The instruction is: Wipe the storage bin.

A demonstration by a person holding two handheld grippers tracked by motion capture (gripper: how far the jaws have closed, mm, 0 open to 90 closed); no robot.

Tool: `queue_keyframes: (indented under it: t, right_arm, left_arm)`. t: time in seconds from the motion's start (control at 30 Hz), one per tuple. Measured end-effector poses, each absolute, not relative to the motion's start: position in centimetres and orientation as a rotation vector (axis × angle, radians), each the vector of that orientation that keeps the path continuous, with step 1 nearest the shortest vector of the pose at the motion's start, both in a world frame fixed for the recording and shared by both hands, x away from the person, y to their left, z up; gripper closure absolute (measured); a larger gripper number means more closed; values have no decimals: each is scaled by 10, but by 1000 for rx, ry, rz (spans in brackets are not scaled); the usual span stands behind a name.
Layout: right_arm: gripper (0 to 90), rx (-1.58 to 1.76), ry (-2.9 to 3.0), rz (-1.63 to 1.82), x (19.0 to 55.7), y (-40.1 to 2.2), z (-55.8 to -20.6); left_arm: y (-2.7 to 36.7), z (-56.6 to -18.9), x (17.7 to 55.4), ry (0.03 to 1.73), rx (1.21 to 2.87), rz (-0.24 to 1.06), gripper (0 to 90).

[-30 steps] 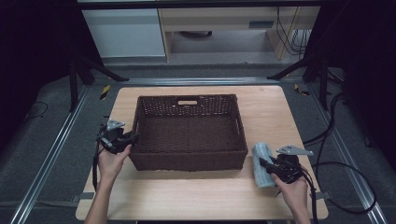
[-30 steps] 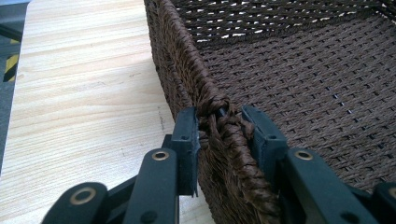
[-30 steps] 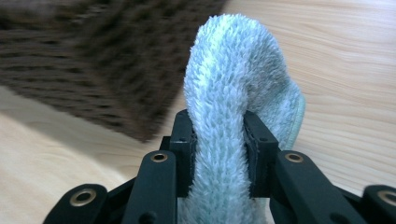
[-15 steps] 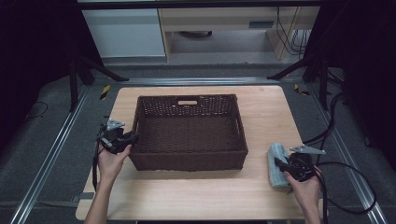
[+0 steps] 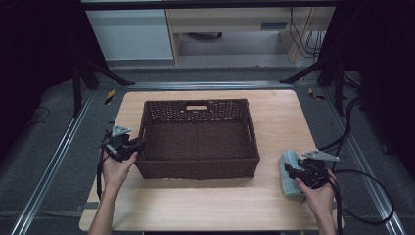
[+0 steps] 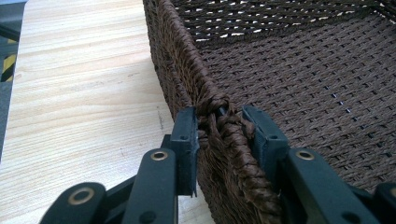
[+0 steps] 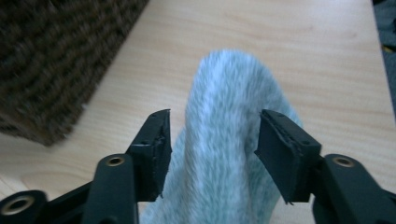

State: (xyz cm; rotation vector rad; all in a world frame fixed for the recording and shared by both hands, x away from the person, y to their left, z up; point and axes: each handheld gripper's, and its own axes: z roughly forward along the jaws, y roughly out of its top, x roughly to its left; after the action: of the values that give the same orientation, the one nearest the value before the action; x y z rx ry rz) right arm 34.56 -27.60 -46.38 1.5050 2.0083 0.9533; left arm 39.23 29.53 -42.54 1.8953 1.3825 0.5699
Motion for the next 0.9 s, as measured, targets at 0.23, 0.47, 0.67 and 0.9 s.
queue_keyframes:
  t: [0.23, 0.47, 0.67, 0.9]
  right_arm:
    - [371, 1476, 1956, 1006, 342, -274, -448]
    - [368, 1440, 1919, 1088, 340, -272, -427]
    - [413, 1417, 1914, 1200, 339, -265, -409]
    - [447, 1382, 1924, 1252, 354, -249, -395]
  left_arm:
    - [296, -426, 393, 1382, 1894, 566, 661]
    - [296, -426, 393, 1375, 1893, 566, 660]
    - [297, -426, 394, 1375, 1893, 562, 659]
    - [297, -426, 394, 1375, 1892, 560, 659]
